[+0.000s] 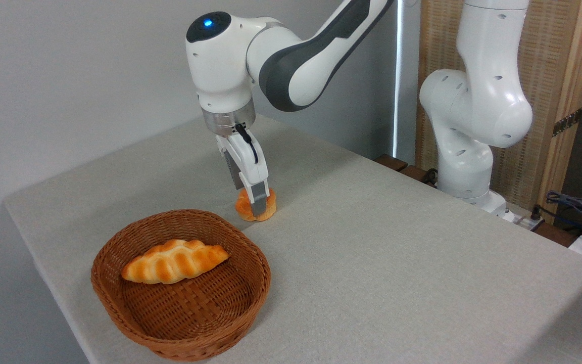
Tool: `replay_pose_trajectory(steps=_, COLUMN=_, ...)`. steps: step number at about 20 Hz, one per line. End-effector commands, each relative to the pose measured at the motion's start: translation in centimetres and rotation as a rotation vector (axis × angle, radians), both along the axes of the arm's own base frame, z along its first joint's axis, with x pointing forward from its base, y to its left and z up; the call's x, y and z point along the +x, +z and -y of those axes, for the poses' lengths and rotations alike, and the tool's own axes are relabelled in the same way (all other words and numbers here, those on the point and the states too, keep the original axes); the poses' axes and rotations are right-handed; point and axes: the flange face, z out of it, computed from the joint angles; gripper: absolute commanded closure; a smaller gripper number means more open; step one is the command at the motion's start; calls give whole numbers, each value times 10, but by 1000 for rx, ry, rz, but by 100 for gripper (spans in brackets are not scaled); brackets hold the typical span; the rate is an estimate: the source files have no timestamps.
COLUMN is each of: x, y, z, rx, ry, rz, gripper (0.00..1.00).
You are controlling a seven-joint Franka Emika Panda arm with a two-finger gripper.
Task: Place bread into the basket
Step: 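Close the gripper on the round bread roll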
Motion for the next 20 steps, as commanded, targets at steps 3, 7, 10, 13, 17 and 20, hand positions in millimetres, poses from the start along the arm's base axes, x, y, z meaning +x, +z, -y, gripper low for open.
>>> replay_pose_trajectory(steps=3, x=1, y=-6, z=2, rx=-12, ry=-5, rz=8, gripper=52)
replay_pose_trajectory(steps=7, x=1, y=-6, z=2, rx=-12, ry=-7, rz=5, gripper=62)
replay_pose_trajectory(steps=10, x=0, y=-7, z=2, rx=-9, ry=-13, rz=3, gripper=62)
replay_pose_trajectory(steps=13, x=0, y=-6, z=2, rx=-8, ry=-16, rz=2, gripper=64)
replay_pose_trajectory(steps=17, x=0, y=-5, z=2, rx=-8, ry=-15, rz=1, gripper=65)
replay_pose_trajectory(steps=20, x=-1, y=-2, z=3, rx=10, ry=-34, rz=-3, gripper=66)
